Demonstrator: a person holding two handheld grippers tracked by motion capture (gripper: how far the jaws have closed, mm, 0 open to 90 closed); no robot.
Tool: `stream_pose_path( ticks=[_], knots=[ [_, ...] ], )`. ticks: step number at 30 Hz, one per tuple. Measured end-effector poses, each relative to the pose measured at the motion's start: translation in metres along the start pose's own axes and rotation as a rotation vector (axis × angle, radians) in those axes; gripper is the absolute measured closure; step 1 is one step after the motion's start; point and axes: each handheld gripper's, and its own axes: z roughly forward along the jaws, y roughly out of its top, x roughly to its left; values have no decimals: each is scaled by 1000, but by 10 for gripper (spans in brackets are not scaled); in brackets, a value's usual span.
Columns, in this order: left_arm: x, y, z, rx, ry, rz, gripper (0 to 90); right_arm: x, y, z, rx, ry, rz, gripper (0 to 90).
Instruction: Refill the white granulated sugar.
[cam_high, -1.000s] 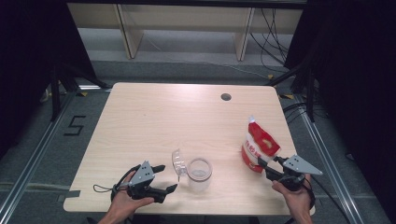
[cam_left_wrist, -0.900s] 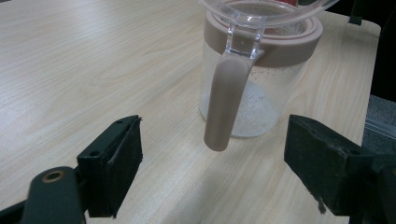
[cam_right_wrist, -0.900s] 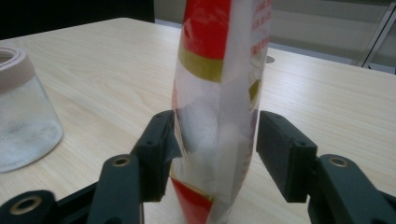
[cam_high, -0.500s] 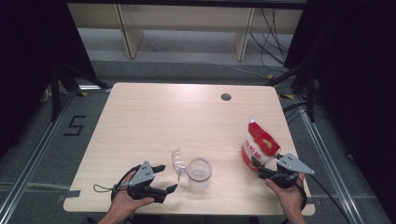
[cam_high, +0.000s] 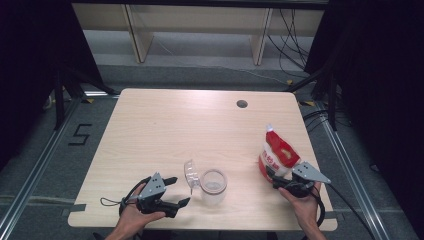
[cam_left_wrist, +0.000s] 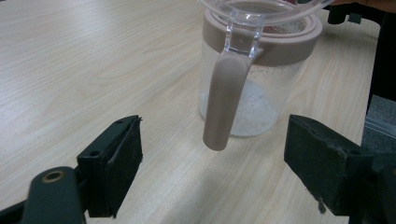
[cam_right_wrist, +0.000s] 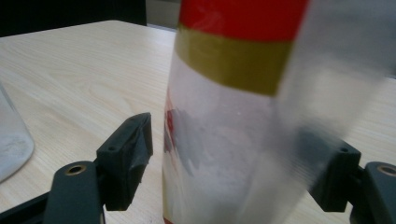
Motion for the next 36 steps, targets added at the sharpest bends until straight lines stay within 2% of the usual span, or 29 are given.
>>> stream_pose_path(
  ticks=[3, 6, 7, 8, 9, 11, 12, 13, 14, 15, 16, 17, 18, 19, 20, 21, 22, 23, 25, 26, 27, 28, 29, 31, 32, 33, 34, 35, 36],
  knots=[
    [0, 0, 0, 1, -1, -2, 189, 2, 0, 1, -13, -1, 15, 287],
    [0, 0, -1, 5, 4, 7, 189, 1, -1, 2, -30, 16, 12, 300],
    [0, 0, -1, 4, 4, 7, 189, -1, -1, 3, -32, 35, -3, 309],
    [0, 0, 0, 5, 4, 7, 189, 2, -1, 1, -18, 11, 29, 310],
    [0, 0, 0, 4, 0, 2, 189, 2, -2, 3, -31, 9, 32, 311],
    [-1, 0, 0, 3, 2, -4, 189, 1, -3, 3, -44, 25, 28, 312],
    [0, 0, 0, 4, 2, -2, 189, -1, -3, 4, -46, 19, 9, 312],
    [-1, 0, 0, 3, 1, -3, 189, 0, -4, 4, -41, 19, 35, 316],
    [-1, 0, 0, 2, -1, -1, 189, -2, -4, 6, -53, 34, 24, 320],
    [0, 0, 0, 2, -3, 7, 189, -2, -4, 5, -45, 30, 28, 322],
    [-1, 0, 0, 1, 2, 1, 189, -3, -4, 4, -37, 13, 9, 324],
    [-1, 0, 0, 0, 1, -3, 189, -2, -5, 5, -36, 23, 21, 332],
    [0, 0, 0, 4, 4, 8, 189, -1, -5, 5, -32, 11, 29, 334],
    [0, 0, 0, 1, -2, 7, 189, -1, -6, 5, -52, 11, 32, 335],
    [-1, 0, 0, 3, 1, 2, 189, 0, -6, 5, -47, 14, 59, 341],
    [-1, 0, 0, 5, 9, 1, 189, -4, -7, 6, -56, 14, 15, 343],
    [-1, 0, 0, 7, 8, 3, 189, -1, -7, 6, -53, 9, 43, 344],
    [-1, 0, 0, 5, 8, 2, 189, -1, -7, 6, -61, 1, 40, 344],
    [-1, 0, 0, 2, 8, -8, 189, -3, -7, 7, -64, 13, 28, 350],
    [-2, 0, 0, 3, -2, -13, 189, -1, -6, 6, -56, 15, 39, 361],
    [-1, 0, 0, 3, -1, -6, 189, -2, -7, 7, -64, 2, 24, 365],
    [-1, 0, 0, 3, -1, -6, 189, 0, -7, 7, -72, 3, 34, 374],
    [-2, 0, 0, 5, 5, 3, 189, -3, -7, 8, -83, 18, 8, 382],
    [-2, 0, 0, 4, 1, 3, 189, -3, -7, 9, -89, 26, 19, 381],
    [-1, 0, 0, 5, -6, 17, 189, 1, -8, 7, -70, 16, 43, 387],
    [-1, 0, 0, 7, -5, 10, 189, -2, -8, 8, -77, 20, 19, 387],
    [-2, 0, 0, 6, -2, 5, 189, -1, -8, 8, -65, 13, 35, 387],
    [-2, 0, 0, 6, -3, 5, 189, -2, -9, 8, -79, 23, 39, 387],
    [-1, 0, 0, 6, -4, 8, 189, -2, -9, 9, -73, 21, 30, 387]
  ],
)
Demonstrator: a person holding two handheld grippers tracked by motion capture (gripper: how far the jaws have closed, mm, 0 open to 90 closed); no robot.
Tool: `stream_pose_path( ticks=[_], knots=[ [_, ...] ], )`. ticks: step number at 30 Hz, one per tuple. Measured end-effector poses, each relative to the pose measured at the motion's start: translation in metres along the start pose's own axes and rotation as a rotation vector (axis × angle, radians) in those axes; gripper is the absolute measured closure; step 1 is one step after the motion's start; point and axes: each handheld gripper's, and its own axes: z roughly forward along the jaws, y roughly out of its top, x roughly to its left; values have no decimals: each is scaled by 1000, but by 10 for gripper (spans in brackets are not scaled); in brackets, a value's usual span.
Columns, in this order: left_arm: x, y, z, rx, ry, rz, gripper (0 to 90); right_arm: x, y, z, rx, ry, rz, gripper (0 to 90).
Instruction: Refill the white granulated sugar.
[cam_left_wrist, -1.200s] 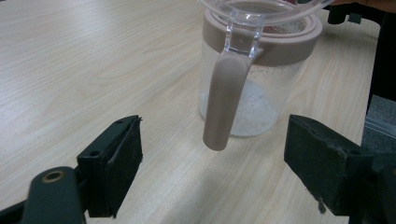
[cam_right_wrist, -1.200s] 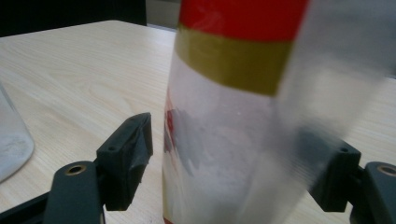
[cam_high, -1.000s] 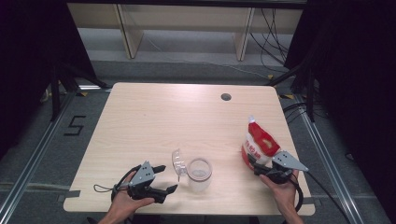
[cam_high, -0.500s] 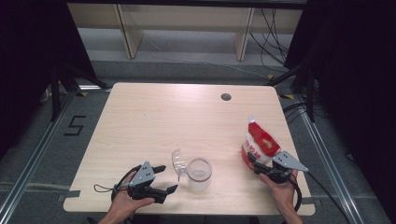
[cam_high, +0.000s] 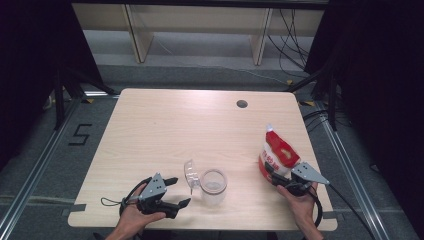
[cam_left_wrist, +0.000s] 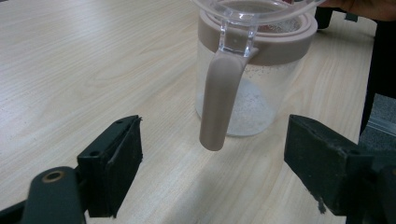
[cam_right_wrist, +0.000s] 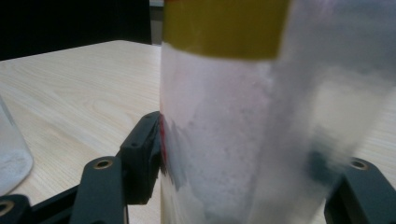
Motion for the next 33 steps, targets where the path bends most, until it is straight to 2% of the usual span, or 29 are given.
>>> stream_pose_path(
  ticks=[3, 6, 8, 9, 10, 11, 12, 13, 15, 16, 17, 18, 19, 20, 21, 22, 25, 26, 29, 30, 31, 33],
  knots=[
    [0, 0, 0, -1, -6, 3, 189, 1, -2, 1, -23, -18, 17, 386],
    [0, 0, 0, 2, -5, 7, 189, 1, -2, 1, -18, -13, 24, 385],
    [0, 0, 0, 1, -6, 8, 189, 1, -2, 0, 12, 2, 21, 383],
    [-1, 0, 1, 0, -5, -9, 189, 1, -3, 1, -2, 0, 23, 383],
    [0, 0, 0, 1, -6, 8, 189, 2, -4, 2, -25, -20, 24, 383],
    [-1, 0, 0, 0, -3, -1, 189, 1, -3, 3, -22, -15, 6, 383],
    [-1, 0, 1, 0, -5, -6, 189, 1, -4, 3, -23, -13, 10, 383],
    [-1, 0, 1, 0, -5, -7, 190, -1, -3, 1, 15, 9, -6, 384],
    [-1, 0, 1, 1, -6, -7, 190, 2, -4, 0, 15, 1, 31, 385],
    [-1, 0, 0, 0, -4, -6, 190, 0, -5, 2, -1, 9, 20, 385],
    [-1, 0, 0, 7, -8, -9, 189, -1, -5, 1, 7, 5, 17, 387],
    [-1, 0, 0, 3, -4, -1, 190, 0, -5, 0, 33, 6, 40, 388],
    [0, 1, -1, 5, -4, 19, 190, -1, -5, 0, 19, 7, 22, 388],
    [1, 1, -1, 5, -1, 20, 190, 0, -5, 0, 20, 8, 30, 389],
    [1, 1, -1, 4, -1, 20, 190, 1, -6, 0, 6, 2, 58, 390],
    [0, 1, -1, 4, 0, 20, 190, -2, -7, 2, -13, 18, 22, 391],
    [1, 1, -1, 9, -6, 25, 190, -2, -7, 1, -9, 9, 24, 393],
    [-1, 0, 0, 7, -4, -9, 190, -2, -7, 1, -10, 8, 22, 394],
    [-1, 0, 0, 6, -5, -9, 190, 1, -6, -1, 26, 8, 50, 398],
    [-1, 0, 0, 6, 1, -9, 190, 1, -6, 0, 6, 7, 56, 402],
    [-2, 0, 0, 8, 6, -9, 190, 0, -7, 1, -13, -4, 36, 405],
    [-1, 0, 0, 5, -2, -11, 191, 0, -6, 1, 0, 0, 23, 414]
  ],
)
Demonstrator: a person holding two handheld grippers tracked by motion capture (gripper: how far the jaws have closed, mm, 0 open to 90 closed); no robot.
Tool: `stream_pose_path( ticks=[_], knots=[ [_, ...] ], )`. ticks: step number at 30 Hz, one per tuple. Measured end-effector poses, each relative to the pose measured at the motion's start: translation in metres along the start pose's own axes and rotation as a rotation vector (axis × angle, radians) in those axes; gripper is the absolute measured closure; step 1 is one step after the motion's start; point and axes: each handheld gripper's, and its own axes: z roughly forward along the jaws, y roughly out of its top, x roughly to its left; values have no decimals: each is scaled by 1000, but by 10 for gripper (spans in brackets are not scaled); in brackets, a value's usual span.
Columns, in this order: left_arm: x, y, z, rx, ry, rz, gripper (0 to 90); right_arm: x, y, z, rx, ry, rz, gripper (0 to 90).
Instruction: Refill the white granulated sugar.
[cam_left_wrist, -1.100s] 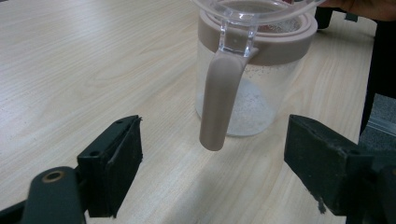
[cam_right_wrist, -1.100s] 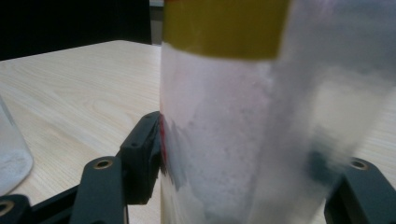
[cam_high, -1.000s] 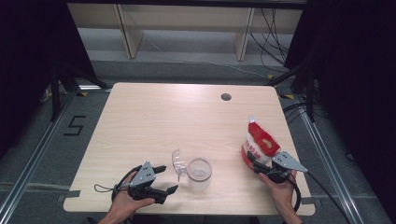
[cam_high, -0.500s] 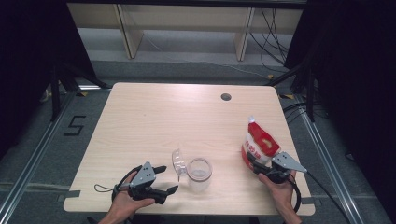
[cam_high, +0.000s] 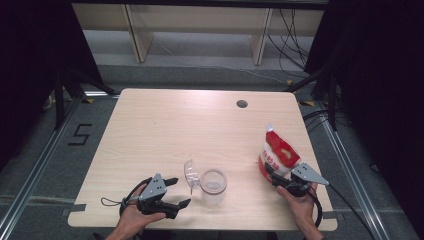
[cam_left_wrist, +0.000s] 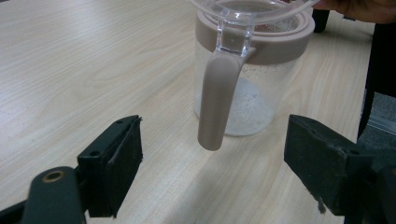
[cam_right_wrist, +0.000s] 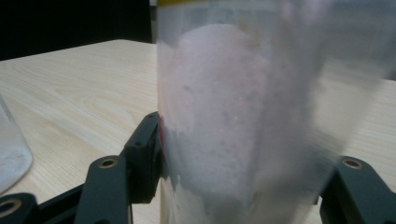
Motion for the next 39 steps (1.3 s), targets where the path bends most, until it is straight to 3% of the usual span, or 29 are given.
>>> stream_pose_path(
  ticks=[2, 3, 5, 8, 9, 14, 16, 17, 20, 21, 22, 23, 26, 27, 28, 29, 32, 36, 39],
  knots=[
    [0, 0, 0, 0, 0, 0, 190, 2, 1, 1, -16, -13, -2, 420],
    [1, 0, 0, 2, 3, 11, 191, 1, 2, -1, 21, 12, -11, 422],
    [0, 0, 0, 1, 2, 3, 191, 1, 2, -2, 32, -16, 0, 426],
    [0, 0, 0, 1, 1, 0, 193, 1, 2, -2, 31, -17, -5, 430],
    [0, 0, 0, 0, 1, 0, 193, 2, 2, -1, 8, -12, -2, 433],
    [1, 0, -1, 4, 1, 7, 199, 1, 3, -3, 20, -11, -11, 440],
    [0, 0, -1, -1, 10, 4, 199, 0, 5, -5, 51, -8, -41, 442],
    [0, 0, -1, -2, 8, 3, 199, 1, 5, -5, 43, -4, -37, 443],
    [0, 0, -1, -1, 9, 2, 199, 3, 8, -5, 45, 8, -93, 445],
    [1, 1, -2, -1, 10, 8, 199, 5, 8, -6, 41, -3, -91, 446],
    [1, 1, -2, -2, 9, 18, 199, 5, 9, -6, 52, -15, -128, 447],
    [1, 1, -1, -8, 6, 16, 199, 8, 10, -7, 64, -21, -120, 447],
    [2, 1, -2, -2, 8, 22, 199, 10, 12, -7, 75, -27, -195, 450],
    [2, 1, -2, -4, 8, 15, 198, 11, 12, -7, 88, -11, -207, 451],
    [1, 0, -2, -9, 6, -1, 199, 13, 13, -7, 70, -20, -214, 451],
    [1, 0, -2, -7, 2, -6, 198, 15, 13, -8, 86, -27, -217, 452],
    [2, 0, -2, -8, 5, 2, 198, 16, 14, -8, 80, -8, -261, 454],
    [2, 0, -1, -11, 1, -6, 198, 20, 16, -11, 76, -24, -259, 455],
    [2, 0, -1, -12, 3, -1, 198, 19, 18, -12, 73, -27, -309, 456]
  ],
)
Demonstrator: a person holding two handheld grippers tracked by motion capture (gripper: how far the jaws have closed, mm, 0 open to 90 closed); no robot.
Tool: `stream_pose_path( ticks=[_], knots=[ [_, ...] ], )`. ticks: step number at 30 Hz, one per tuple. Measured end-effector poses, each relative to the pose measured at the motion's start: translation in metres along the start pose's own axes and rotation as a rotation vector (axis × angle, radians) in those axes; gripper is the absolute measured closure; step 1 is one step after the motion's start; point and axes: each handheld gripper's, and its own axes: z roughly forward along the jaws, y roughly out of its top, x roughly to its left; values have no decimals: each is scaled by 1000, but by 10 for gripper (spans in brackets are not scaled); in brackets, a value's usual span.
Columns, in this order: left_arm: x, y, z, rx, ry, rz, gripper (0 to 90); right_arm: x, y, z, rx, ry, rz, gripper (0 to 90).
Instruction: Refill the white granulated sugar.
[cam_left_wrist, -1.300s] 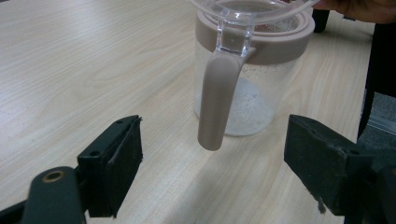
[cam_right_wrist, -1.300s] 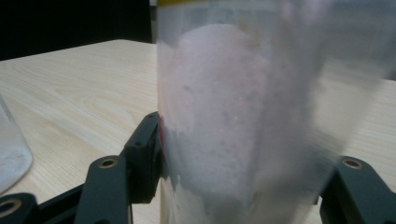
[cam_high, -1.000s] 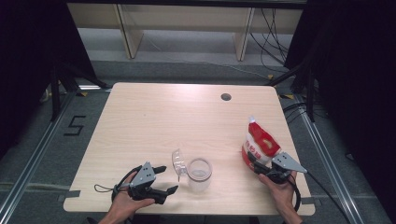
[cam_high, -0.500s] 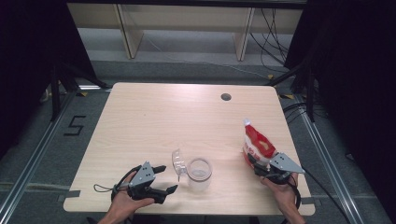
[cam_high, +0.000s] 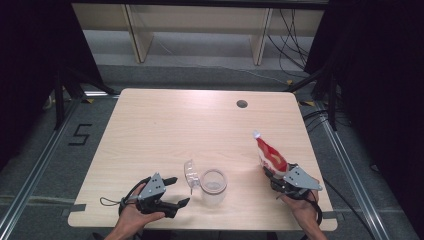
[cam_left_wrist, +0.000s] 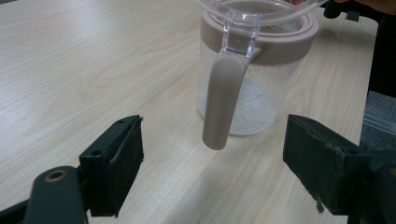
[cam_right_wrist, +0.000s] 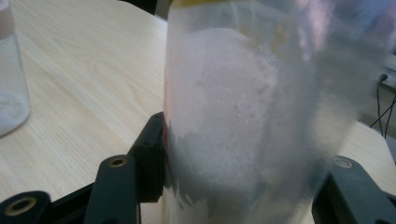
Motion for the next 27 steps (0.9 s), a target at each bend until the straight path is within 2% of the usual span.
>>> stream_pose_path(
  ticks=[1, 3, 4, 8, 10, 13, 15, 16, 17, 20, 21, 22, 24, 26, 27],
  knots=[
    [0, 0, 0, -5, -1, -5, 198, 1, 1, 0, -5, -6, 2, 457],
    [1, 0, 0, -2, 1, 8, 198, 3, 3, -2, -3, -6, -7, 457],
    [2, 1, -1, -2, 3, 24, 198, 3, 4, -3, -5, -8, -40, 458],
    [2, 0, -1, -1, 3, 25, 198, 8, 11, -9, -9, -17, -99, 459],
    [1, 0, 0, -1, 9, 13, 198, 11, 14, -11, -28, -25, -128, 459],
    [1, 0, 0, -3, 10, 13, 198, 15, 18, -15, -32, -23, -167, 460],
    [1, 0, 0, -5, 11, 10, 197, 19, 21, -17, -37, -43, -216, 461],
    [2, 0, 0, -4, 10, 14, 197, 21, 22, -17, -24, -33, -230, 461],
    [2, 0, 0, -6, 6, 2, 197, 21, 23, -18, -33, -40, -243, 461],
    [4, 0, 0, -1, 10, 24, 196, 25, 27, -20, -38, -45, -293, 461],
    [4, 0, 0, -1, 10, 24, 196, 26, 28, -21, -40, -35, -283, 461],
    [2, -1, -1, 4, 12, -8, 196, 27, 29, -22, -42, -41, -306, 462],
    [2, -1, 0, -2, 11, -20, 195, 29, 31, -23, -40, -45, -350, 462],
    [3, -1, -1, -1, 5, -16, 196, 32, 32, -24, -35, -48, -360, 462],
    [4, -1, -1, -1, 7, 1, 195, 34, 32, -25, -43, -35, -366, 462]
  ],
)
